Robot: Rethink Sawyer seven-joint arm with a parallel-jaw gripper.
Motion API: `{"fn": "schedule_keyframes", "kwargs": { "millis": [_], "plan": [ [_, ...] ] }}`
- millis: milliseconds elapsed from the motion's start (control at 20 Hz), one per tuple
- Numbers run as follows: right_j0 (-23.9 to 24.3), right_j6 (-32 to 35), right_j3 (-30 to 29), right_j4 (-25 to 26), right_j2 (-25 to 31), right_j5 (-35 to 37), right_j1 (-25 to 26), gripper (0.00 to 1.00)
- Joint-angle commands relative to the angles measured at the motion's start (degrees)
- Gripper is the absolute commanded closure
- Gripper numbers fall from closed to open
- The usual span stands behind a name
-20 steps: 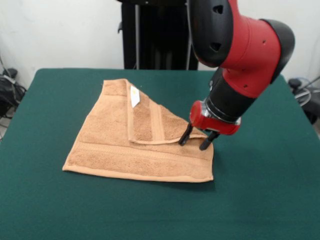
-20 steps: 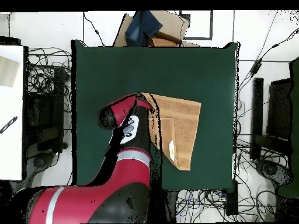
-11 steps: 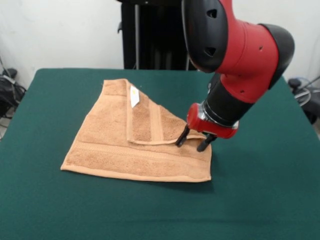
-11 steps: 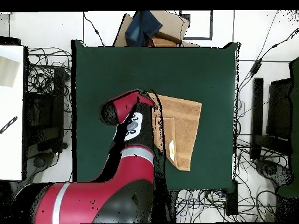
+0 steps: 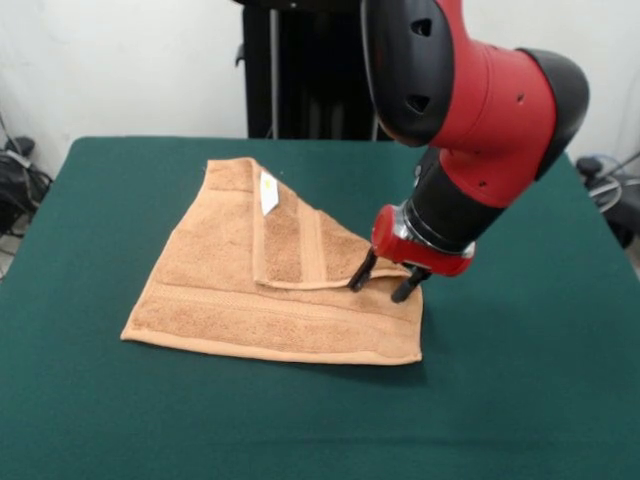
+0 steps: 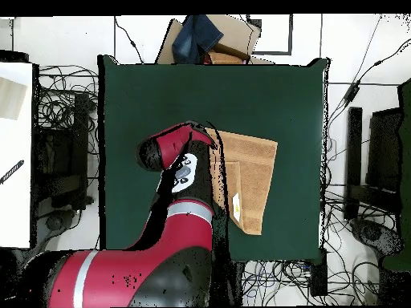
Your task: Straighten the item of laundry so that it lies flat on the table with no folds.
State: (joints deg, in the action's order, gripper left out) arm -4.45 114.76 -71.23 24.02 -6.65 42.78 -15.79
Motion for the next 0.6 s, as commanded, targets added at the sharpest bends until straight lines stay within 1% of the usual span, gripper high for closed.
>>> {"fn": "schedule_keyframes", "kwargs": {
  "millis": [50,200,250,400,600],
  "plan": [
    [1.22,-5.97,-0.06,0.59,3.35,9.83,0.18,0.0],
    [1.06,-7.7,1.58,0.75,3.79,12.97,0.39,0.0],
    [1.08,-8.34,3.09,0.8,4.11,14.61,1.44,0.0],
    [1.12,-9.22,4.59,1.09,4.66,17.81,2.74,0.0],
    [1.38,-8.89,4.74,1.61,5.29,17.74,3.22,0.0]
  ]
}}
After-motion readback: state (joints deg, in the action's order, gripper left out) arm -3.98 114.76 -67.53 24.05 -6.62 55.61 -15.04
